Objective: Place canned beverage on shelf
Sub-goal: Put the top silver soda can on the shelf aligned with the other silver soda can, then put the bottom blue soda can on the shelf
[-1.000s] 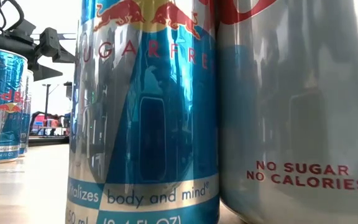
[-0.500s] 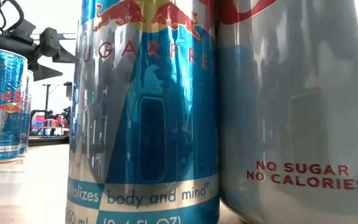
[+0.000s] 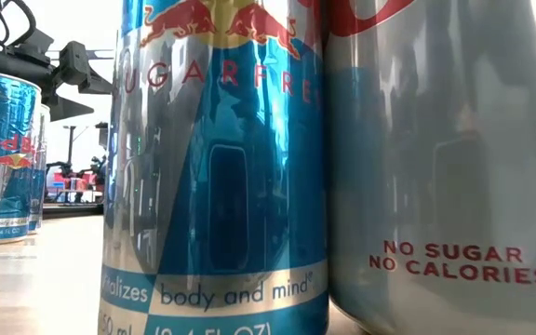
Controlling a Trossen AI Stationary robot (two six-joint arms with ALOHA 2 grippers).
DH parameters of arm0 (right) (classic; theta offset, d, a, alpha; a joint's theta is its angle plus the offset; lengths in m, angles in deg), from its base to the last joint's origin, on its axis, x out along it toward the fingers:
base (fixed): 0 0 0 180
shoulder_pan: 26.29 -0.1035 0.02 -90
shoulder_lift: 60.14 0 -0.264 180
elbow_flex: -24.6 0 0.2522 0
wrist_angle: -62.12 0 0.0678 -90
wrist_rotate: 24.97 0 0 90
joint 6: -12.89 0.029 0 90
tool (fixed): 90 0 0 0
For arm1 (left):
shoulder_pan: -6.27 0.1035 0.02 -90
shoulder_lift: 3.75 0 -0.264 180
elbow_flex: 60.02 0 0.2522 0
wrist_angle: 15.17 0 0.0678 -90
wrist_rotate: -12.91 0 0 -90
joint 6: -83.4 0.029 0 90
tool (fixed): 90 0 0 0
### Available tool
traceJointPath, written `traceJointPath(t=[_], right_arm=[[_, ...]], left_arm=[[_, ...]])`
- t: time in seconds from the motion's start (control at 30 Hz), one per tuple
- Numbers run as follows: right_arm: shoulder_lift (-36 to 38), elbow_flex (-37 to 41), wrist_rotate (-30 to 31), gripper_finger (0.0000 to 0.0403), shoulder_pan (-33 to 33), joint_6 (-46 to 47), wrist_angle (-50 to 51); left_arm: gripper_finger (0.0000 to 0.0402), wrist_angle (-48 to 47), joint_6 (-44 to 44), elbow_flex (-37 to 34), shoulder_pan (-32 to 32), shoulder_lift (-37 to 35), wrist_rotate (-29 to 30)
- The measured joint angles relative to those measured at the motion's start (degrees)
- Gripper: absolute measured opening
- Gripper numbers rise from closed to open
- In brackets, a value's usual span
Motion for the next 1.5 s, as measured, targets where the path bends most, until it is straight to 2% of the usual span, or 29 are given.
traceJointPath(t=[0.83, 0.97, 1.13, 1.37, 1.5], right_arm=[[0.0, -0.7, -1.5, 0.0226, -0.7, -0.6, 0.5], [0.0, -1.9, -2.3, 0.0239, -1.2, 0.1, 3.1], [0.0, -4.3, -7.5, 0.0292, -1.8, 2.2, 7.8], [0.0, -9.4, -21.4, 0.0383, -3.1, 5.8, 19.4], [0.0, -11.2, -27.6, 0.0397, -4.8, 8.7, 25.4]], left_arm=[[0.0368, 0.0, 0.0, 0.0, 0.0, 0.0, 0.0], [0.0368, 0.0, 0.0, 0.0, 0.0, 0.0, 0.0], [0.0368, 0.0, 0.0, 0.0, 0.0, 0.0, 0.0], [0.0368, 0.0, 0.0, 0.0, 0.0, 0.0, 0.0], [0.0368, 0.0, 0.0, 0.0, 0.0, 0.0, 0.0]])
